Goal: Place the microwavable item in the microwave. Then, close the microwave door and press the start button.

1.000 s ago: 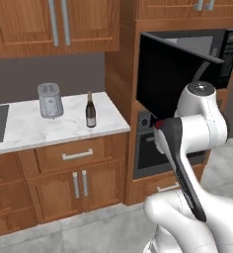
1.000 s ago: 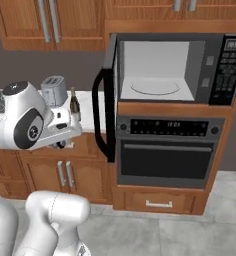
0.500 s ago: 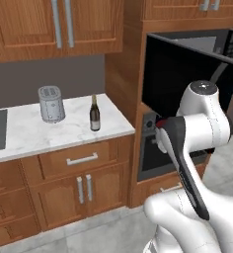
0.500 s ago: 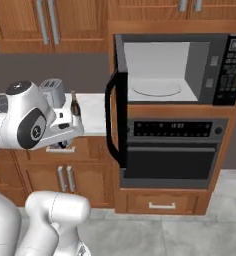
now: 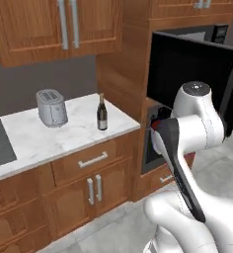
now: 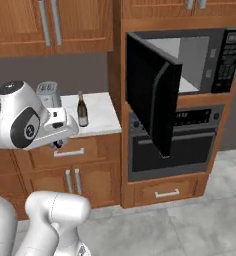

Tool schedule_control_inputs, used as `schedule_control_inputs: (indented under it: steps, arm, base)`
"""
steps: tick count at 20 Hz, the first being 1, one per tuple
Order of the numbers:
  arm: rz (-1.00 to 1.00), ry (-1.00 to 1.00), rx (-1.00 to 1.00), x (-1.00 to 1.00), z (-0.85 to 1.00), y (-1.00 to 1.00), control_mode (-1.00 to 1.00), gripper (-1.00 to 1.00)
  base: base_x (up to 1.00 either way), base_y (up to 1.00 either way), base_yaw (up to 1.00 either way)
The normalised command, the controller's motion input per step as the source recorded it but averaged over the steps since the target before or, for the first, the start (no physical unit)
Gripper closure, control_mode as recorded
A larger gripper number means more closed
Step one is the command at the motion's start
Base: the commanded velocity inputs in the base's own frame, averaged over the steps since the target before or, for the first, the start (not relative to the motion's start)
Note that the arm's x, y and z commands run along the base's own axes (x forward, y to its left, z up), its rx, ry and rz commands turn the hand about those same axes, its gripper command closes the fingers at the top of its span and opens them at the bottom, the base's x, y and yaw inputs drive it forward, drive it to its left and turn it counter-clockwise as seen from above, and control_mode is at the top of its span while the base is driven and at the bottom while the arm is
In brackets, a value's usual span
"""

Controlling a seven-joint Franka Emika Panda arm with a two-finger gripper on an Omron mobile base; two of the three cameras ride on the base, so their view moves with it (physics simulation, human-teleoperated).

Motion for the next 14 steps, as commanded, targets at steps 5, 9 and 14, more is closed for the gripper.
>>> schedule_control_inputs:
  steps: [5, 9, 14]
  arm:
    - [0.0, 0.0, 0.0, 0.0, 0.0, 0.0, 1.0, 1.0]
    - [0.0, 0.0, 0.0, 0.0, 0.0, 0.0, 1.0, 1.0]
    - [0.0, 0.0, 0.0, 0.0, 0.0, 0.0, 1.0, 1.0]
  base:
    - [-0.12, 0.05, -0.96]
    - [0.0, -0.03, -0.98]
    - [0.0, -0.37, -0.89]
